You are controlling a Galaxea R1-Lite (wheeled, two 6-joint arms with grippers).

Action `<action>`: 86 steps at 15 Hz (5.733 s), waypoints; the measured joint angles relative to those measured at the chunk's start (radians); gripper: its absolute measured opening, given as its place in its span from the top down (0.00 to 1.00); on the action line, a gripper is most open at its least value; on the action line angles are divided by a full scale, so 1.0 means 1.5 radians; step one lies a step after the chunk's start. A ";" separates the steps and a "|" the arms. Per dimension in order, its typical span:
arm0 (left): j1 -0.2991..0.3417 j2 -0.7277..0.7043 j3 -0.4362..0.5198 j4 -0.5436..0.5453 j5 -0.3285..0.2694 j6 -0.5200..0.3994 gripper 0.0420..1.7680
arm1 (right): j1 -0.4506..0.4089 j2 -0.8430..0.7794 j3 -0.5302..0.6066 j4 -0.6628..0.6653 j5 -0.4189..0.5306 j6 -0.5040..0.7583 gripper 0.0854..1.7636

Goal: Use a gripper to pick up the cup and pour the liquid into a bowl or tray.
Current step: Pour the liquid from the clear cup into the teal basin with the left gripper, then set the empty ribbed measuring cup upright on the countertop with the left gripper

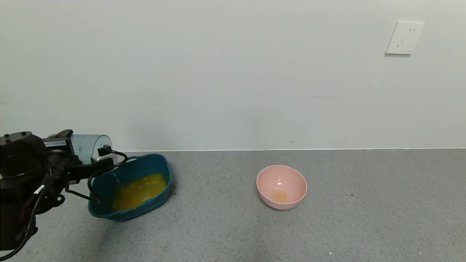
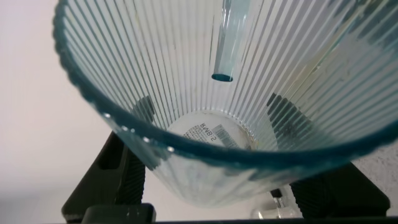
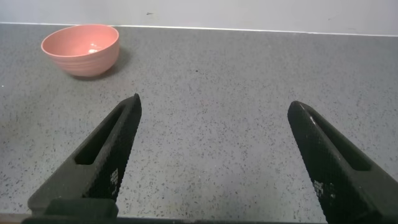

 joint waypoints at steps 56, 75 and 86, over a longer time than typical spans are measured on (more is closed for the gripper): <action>-0.415 -0.035 -0.168 0.335 -0.154 -1.022 0.28 | 0.000 0.000 0.000 0.000 0.000 0.000 0.03; -0.421 0.241 -0.095 -0.063 -0.131 -1.154 0.28 | 0.000 0.000 0.000 0.000 0.000 0.000 0.03; -0.467 0.360 -0.222 -0.064 0.078 -1.179 0.28 | 0.000 0.000 0.000 0.000 0.000 0.000 0.03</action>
